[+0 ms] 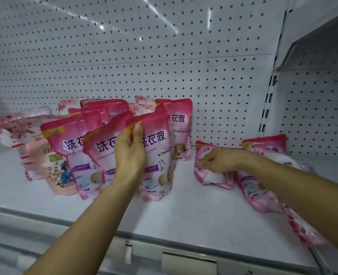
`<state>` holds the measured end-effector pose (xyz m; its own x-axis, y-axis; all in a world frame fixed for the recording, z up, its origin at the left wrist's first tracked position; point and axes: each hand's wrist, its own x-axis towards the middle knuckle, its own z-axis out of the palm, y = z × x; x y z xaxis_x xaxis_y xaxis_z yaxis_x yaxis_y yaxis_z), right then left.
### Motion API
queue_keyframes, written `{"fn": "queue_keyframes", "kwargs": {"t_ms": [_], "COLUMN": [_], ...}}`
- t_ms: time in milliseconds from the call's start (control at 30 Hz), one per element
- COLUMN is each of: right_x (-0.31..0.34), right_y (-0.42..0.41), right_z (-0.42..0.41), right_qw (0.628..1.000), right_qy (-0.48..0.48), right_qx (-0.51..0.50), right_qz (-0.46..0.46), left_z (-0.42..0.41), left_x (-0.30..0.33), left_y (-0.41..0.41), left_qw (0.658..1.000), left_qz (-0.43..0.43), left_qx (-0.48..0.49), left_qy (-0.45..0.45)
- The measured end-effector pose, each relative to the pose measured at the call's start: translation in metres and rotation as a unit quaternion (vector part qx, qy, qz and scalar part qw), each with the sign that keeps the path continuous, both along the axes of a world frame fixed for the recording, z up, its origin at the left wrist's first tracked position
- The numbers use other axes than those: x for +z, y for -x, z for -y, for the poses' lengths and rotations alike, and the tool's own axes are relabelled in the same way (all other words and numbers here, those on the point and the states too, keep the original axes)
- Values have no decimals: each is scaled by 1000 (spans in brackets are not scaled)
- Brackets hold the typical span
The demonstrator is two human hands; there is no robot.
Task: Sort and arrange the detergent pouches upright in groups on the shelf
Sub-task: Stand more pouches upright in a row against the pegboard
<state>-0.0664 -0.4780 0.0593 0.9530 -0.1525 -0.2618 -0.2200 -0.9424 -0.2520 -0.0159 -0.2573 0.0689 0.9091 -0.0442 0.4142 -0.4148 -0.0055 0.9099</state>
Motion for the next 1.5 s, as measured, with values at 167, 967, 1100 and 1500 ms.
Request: {"fn": "queue_keyframes", "kwargs": {"t_ms": [167,967,1100,1500], "right_x": [23,50,104,97], "right_y": [9,-31,1,-45], "right_z": [8,52,21,-53], "right_qw": [984,998,986,956], "right_qy": [-161,-56,-109,-38], "right_qx": [-34,-14,32,-29], "right_qz": [-75,29,123,288], "left_z": [-2,-31,-32,-30], "left_x": [-1,36,38,41], "left_y": [-1,-18,-21,-24], "left_qw": [1000,967,955,917], "left_qz": [10,119,142,221], "left_qx": [-25,-27,-15,6], "left_qy": [-17,-222,-260,-331]}}
